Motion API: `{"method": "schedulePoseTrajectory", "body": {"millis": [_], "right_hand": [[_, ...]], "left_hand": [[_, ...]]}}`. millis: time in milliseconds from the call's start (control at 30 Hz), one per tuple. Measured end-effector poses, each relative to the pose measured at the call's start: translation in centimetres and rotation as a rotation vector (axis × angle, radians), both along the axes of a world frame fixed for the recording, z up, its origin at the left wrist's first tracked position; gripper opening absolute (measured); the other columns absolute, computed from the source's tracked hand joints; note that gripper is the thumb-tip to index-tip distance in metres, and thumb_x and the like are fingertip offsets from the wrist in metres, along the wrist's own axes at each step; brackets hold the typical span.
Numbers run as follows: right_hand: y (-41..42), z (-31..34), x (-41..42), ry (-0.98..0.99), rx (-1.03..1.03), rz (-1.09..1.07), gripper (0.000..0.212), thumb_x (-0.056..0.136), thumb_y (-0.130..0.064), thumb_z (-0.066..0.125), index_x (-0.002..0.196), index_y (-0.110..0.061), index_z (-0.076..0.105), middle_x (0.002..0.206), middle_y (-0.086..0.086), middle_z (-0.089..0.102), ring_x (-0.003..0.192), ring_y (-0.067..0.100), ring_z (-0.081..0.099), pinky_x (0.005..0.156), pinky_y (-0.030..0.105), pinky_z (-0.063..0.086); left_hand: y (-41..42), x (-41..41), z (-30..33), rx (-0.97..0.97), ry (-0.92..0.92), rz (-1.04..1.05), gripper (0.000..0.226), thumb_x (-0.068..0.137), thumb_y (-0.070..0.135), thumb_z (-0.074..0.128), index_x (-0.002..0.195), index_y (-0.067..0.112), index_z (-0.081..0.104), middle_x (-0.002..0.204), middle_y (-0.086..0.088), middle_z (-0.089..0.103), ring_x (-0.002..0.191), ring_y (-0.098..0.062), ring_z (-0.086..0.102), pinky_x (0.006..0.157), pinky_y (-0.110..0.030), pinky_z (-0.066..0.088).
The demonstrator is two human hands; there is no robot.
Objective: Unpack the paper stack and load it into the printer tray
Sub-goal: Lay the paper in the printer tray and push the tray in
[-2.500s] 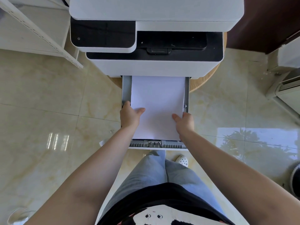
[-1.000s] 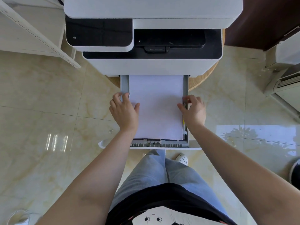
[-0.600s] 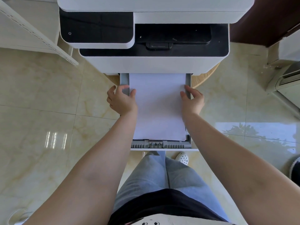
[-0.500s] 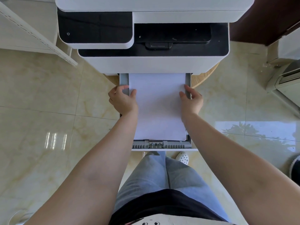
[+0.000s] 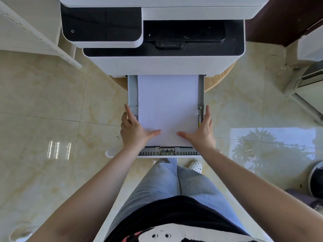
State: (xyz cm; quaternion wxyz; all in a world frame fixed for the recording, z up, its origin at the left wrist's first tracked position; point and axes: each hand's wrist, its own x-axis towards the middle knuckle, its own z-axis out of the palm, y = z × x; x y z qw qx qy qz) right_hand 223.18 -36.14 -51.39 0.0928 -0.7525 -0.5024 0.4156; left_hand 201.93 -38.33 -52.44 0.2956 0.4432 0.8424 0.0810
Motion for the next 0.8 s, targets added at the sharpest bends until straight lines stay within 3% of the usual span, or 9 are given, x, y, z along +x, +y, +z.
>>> {"method": "schedulePoseTrajectory", "body": {"millis": [233, 500, 800], "right_hand": [[-1.1, -0.7, -1.7, -0.182, -0.030, -0.022, 0.143, 0.046, -0.045, 0.089, 0.150, -0.029, -0.008, 0.142, 0.005, 0.038, 0.132, 0.028, 0.042, 0.101, 0.042, 0.041], [-2.1, 0.3, 0.2, -0.135, -0.079, 0.086, 0.143, 0.049, -0.048, 0.086, 0.148, -0.037, -0.016, 0.144, 0.003, 0.037, 0.128, 0.029, 0.048, 0.090, 0.047, 0.048], [-2.3, 0.3, -0.4, -0.132, -0.116, 0.045, 0.143, 0.052, -0.039, 0.088, 0.149, -0.031, -0.017, 0.147, 0.002, 0.032, 0.127, 0.029, 0.049, 0.084, 0.042, 0.048]], "left_hand": [[-1.1, 1.4, 0.0, 0.023, 0.133, -0.059, 0.154, 0.035, 0.060, 0.086, 0.150, 0.013, -0.005, 0.145, -0.022, 0.027, 0.118, -0.039, 0.047, 0.092, -0.044, 0.046], [-2.7, 1.3, 0.5, 0.018, 0.126, -0.115, 0.153, 0.035, 0.064, 0.084, 0.149, 0.027, -0.012, 0.155, -0.020, 0.011, 0.133, -0.042, 0.033, 0.096, -0.047, 0.047], [-2.5, 2.0, 0.6, -0.067, 0.171, -0.114, 0.151, 0.036, 0.064, 0.084, 0.147, 0.032, -0.013, 0.156, -0.019, 0.006, 0.122, -0.042, 0.040, 0.086, -0.046, 0.049]]}}
